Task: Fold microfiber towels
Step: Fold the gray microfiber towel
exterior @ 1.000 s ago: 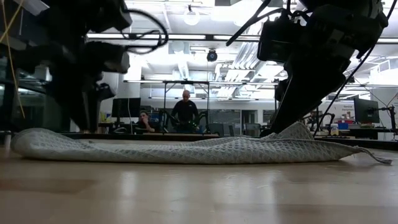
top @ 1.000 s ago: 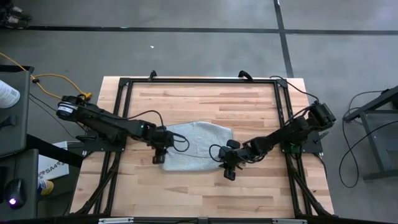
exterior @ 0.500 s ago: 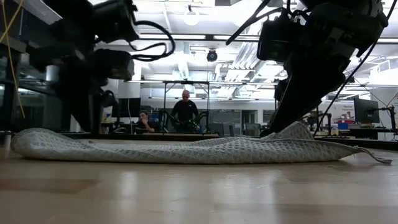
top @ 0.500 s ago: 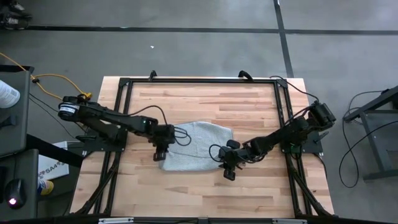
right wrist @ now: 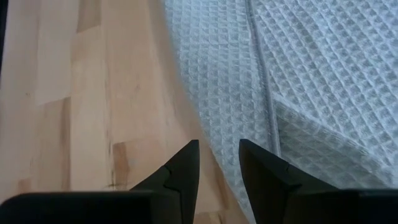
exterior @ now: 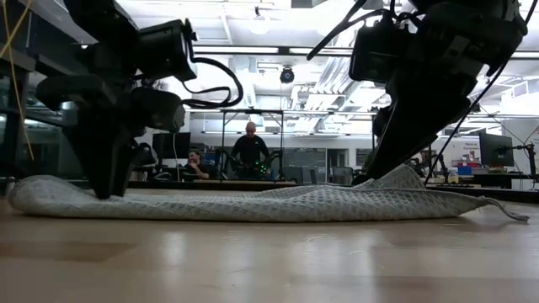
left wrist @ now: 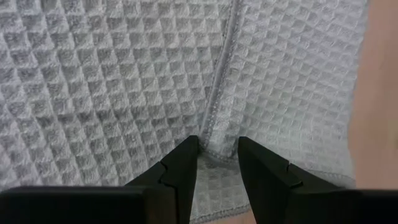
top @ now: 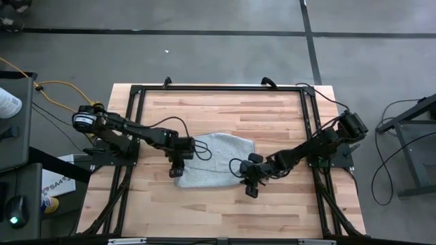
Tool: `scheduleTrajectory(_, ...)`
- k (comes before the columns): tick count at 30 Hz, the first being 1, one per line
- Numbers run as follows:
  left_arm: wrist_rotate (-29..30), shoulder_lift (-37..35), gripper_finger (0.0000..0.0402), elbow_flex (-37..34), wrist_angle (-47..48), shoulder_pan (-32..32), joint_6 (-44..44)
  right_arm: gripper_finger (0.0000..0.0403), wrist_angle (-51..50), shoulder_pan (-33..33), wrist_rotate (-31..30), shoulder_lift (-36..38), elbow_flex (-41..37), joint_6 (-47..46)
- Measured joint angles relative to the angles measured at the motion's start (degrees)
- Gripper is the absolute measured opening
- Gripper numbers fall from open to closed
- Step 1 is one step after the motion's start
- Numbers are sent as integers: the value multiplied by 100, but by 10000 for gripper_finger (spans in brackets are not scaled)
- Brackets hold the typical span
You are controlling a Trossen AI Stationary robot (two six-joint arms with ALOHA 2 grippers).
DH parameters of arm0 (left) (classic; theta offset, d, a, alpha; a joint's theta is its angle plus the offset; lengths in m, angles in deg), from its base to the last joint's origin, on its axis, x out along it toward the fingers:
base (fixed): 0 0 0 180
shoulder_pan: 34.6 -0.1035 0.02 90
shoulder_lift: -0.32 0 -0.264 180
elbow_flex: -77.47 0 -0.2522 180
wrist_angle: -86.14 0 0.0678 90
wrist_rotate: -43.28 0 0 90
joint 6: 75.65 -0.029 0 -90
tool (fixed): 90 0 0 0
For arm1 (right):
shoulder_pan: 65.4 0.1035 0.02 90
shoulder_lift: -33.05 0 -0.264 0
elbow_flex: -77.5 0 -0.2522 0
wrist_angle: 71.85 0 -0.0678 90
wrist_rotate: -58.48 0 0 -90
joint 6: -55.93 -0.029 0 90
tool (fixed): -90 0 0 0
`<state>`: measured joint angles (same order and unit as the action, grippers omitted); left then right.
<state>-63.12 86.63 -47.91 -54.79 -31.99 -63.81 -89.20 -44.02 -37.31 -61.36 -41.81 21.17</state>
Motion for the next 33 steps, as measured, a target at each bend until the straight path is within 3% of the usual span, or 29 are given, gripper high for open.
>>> scheduleTrajectory(10, -111, -20, 109, 158, -27, 2, 0, 107, -41, 0, -1, 0, 2, -102)
scheduleTrajectory(18, -421, -21, 9, 156, 14, 3, 46, 107, -706, 0, -273, 0, 2, -313)
scheduleTrajectory(33, -837, -120, 3, 223, -232, 228, 35, 107, -1243, 0, -1148, 485, 4, -234)
